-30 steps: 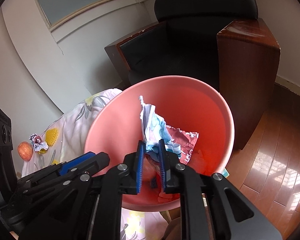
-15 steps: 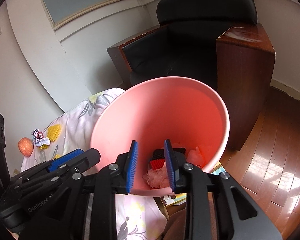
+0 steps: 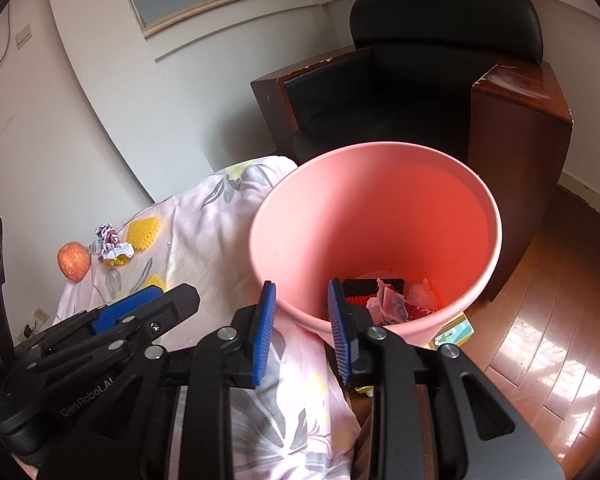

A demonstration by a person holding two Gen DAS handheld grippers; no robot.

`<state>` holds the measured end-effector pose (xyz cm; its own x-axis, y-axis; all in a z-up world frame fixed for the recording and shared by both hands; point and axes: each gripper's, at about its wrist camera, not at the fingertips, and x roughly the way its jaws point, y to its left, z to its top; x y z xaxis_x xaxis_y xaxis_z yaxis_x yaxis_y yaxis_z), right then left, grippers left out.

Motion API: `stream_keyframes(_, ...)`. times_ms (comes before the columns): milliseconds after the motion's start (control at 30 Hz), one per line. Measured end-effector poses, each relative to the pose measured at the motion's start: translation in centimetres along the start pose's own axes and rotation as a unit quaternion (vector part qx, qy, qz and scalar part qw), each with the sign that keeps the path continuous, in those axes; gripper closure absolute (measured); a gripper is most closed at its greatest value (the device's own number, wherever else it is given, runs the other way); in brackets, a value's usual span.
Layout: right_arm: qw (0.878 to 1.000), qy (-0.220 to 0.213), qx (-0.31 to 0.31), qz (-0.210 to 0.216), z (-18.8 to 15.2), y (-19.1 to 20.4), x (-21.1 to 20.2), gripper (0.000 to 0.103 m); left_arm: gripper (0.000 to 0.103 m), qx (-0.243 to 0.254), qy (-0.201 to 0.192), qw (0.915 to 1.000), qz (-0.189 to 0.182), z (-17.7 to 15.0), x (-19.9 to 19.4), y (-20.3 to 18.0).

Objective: Collect trash
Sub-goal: 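Move both open tools back over the remaining trash on the table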

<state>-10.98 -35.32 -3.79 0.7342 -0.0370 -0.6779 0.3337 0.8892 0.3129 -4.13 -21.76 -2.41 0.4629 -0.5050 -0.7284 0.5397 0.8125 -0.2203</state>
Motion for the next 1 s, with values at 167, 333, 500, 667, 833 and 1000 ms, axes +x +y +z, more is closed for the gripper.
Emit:
stream_keyframes(167,1.0,0.002,-0.011,0.007,-0.4,1.2,-0.4,0.075,0.062,-0.012,-0.003,0.9999,0.005,-0.5,-1.1,1.1)
stream_keyframes(333,1.0,0.009,-0.018,0.009,-1.1,2.3,-0.5,0.075,0.056,-0.019,-0.005,0.9997,0.012,-1.4,-1.7,2.1)
stream_keyframes(500,0.999,0.024,-0.028,0.014,-2.2,3.6,0.1,0.075,0.056,-0.029,-0.003,0.9993,0.025,-2.4,-2.0,3.5)
stream_keyframes(667,0.998,0.039,-0.045,0.026,-3.1,5.3,0.8,0.075,0.056,-0.039,-0.013,0.998,0.048,-3.4,-2.7,5.2)
stream_keyframes(833,0.996,0.051,-0.058,0.036,-3.6,6.8,1.3,0.075,0.056,-0.054,-0.031,0.9955,0.071,-4.3,-3.9,7.2)
stream_keyframes(1000,0.994,0.064,-0.071,0.049,-4.3,8.3,2.0,0.075,0.056,-0.076,-0.045,0.992,0.091,-5.2,-5.2,9.9)
